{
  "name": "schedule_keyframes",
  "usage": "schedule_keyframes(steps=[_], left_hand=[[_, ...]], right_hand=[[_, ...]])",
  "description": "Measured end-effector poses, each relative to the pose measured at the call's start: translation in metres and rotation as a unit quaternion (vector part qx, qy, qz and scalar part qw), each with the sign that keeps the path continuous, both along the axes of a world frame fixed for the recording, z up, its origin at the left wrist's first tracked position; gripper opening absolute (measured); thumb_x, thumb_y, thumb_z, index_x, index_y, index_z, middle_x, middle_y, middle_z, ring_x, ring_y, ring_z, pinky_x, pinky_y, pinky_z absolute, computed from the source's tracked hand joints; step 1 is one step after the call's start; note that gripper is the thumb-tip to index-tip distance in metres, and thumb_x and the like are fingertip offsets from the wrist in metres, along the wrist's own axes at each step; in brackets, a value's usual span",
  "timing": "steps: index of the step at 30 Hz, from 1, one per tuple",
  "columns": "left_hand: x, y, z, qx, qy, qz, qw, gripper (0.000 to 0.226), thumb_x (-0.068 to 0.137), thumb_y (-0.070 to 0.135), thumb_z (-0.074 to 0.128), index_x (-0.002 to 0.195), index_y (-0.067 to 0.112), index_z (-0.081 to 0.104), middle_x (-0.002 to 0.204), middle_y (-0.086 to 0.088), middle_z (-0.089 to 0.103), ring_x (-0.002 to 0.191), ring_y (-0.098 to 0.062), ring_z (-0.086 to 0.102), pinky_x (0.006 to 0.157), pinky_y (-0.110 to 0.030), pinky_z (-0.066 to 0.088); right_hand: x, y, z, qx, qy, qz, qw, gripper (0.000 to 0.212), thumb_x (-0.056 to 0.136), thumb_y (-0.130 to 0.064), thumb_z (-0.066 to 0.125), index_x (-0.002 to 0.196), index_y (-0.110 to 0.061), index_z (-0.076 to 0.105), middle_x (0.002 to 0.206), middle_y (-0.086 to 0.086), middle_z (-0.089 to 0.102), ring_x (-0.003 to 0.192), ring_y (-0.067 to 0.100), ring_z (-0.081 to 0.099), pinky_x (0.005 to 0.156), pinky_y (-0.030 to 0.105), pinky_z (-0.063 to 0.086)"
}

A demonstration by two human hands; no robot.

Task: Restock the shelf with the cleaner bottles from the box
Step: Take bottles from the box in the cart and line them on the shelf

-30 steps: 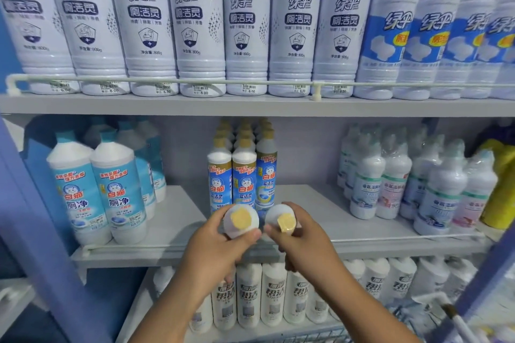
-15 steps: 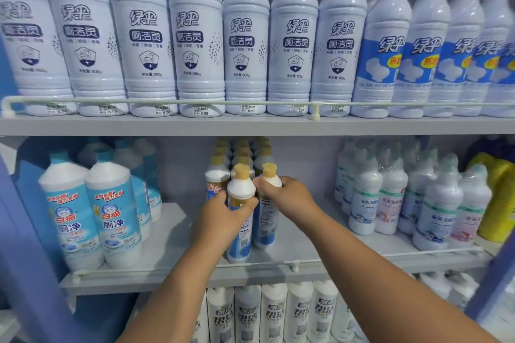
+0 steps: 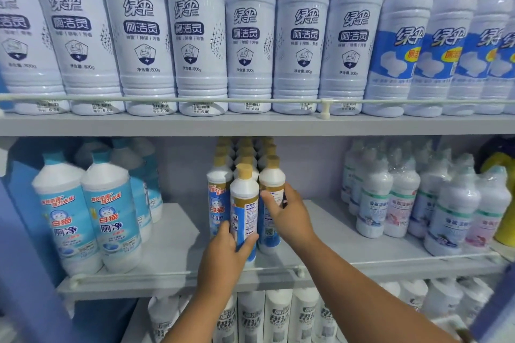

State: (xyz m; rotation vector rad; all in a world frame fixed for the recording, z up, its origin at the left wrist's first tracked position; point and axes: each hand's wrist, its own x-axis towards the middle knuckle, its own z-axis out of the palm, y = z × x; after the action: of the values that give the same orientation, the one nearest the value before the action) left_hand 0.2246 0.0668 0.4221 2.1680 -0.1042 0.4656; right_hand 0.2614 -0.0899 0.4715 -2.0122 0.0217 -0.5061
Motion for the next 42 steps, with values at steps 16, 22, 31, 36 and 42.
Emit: schedule_keyframes(steps=[16, 22, 31, 36, 42], left_hand=[[0.003, 0.006, -0.029, 0.064, -0.010, 0.004, 0.998, 0.053, 0.072, 0.048, 0.073, 0.120, 0.033, 0.054, 0.103, 0.012, 0.062, 0.085, -0.013, 0.064, 0.067, -0.027, 0.051], [0.004, 0.011, -0.028, 0.071, 0.001, -0.018, 0.997, 0.054, 0.071, 0.043, 0.076, 0.120, 0.036, 0.055, 0.086, 0.013, 0.051, 0.072, -0.006, 0.052, 0.060, -0.014, 0.037], [0.004, 0.014, -0.025, 0.070, 0.025, -0.043, 0.996, 0.053, 0.075, 0.042, 0.074, 0.122, 0.038, 0.050, 0.090, 0.012, 0.053, 0.076, -0.007, 0.053, 0.061, -0.016, 0.039], [0.005, 0.014, -0.024, 0.071, 0.029, -0.044, 0.996, 0.051, 0.075, 0.041, 0.073, 0.121, 0.036, 0.052, 0.086, 0.011, 0.052, 0.075, -0.008, 0.052, 0.060, -0.016, 0.038], [0.005, 0.016, -0.024, 0.070, 0.038, -0.049, 0.996, 0.051, 0.075, 0.042, 0.074, 0.121, 0.036, 0.052, 0.084, 0.010, 0.051, 0.073, -0.008, 0.052, 0.059, -0.016, 0.038]], right_hand=[[-0.008, -0.015, -0.067, -0.009, 0.030, 0.066, 0.997, 0.043, 0.088, -0.030, 0.069, 0.124, -0.042, 0.050, 0.118, -0.021, 0.058, 0.104, -0.006, 0.059, 0.089, 0.019, 0.050], [-0.005, -0.016, -0.069, -0.022, 0.023, 0.080, 0.996, 0.046, 0.087, -0.031, 0.068, 0.129, -0.038, 0.050, 0.123, -0.014, 0.058, 0.106, -0.010, 0.056, 0.081, 0.003, 0.042], [-0.001, -0.017, -0.074, -0.054, 0.015, 0.068, 0.996, 0.049, 0.084, -0.029, 0.067, 0.130, -0.035, 0.051, 0.116, -0.017, 0.059, 0.106, -0.001, 0.055, 0.088, 0.019, 0.046], [0.002, -0.018, -0.078, -0.060, 0.024, 0.038, 0.997, 0.053, 0.084, -0.033, 0.072, 0.131, -0.036, 0.047, 0.116, -0.013, 0.048, 0.105, 0.006, 0.057, 0.092, 0.024, 0.050], [0.001, -0.018, -0.077, -0.038, 0.022, 0.054, 0.998, 0.049, 0.087, -0.038, 0.071, 0.131, -0.033, 0.051, 0.121, -0.014, 0.056, 0.107, 0.001, 0.058, 0.093, 0.021, 0.052]])
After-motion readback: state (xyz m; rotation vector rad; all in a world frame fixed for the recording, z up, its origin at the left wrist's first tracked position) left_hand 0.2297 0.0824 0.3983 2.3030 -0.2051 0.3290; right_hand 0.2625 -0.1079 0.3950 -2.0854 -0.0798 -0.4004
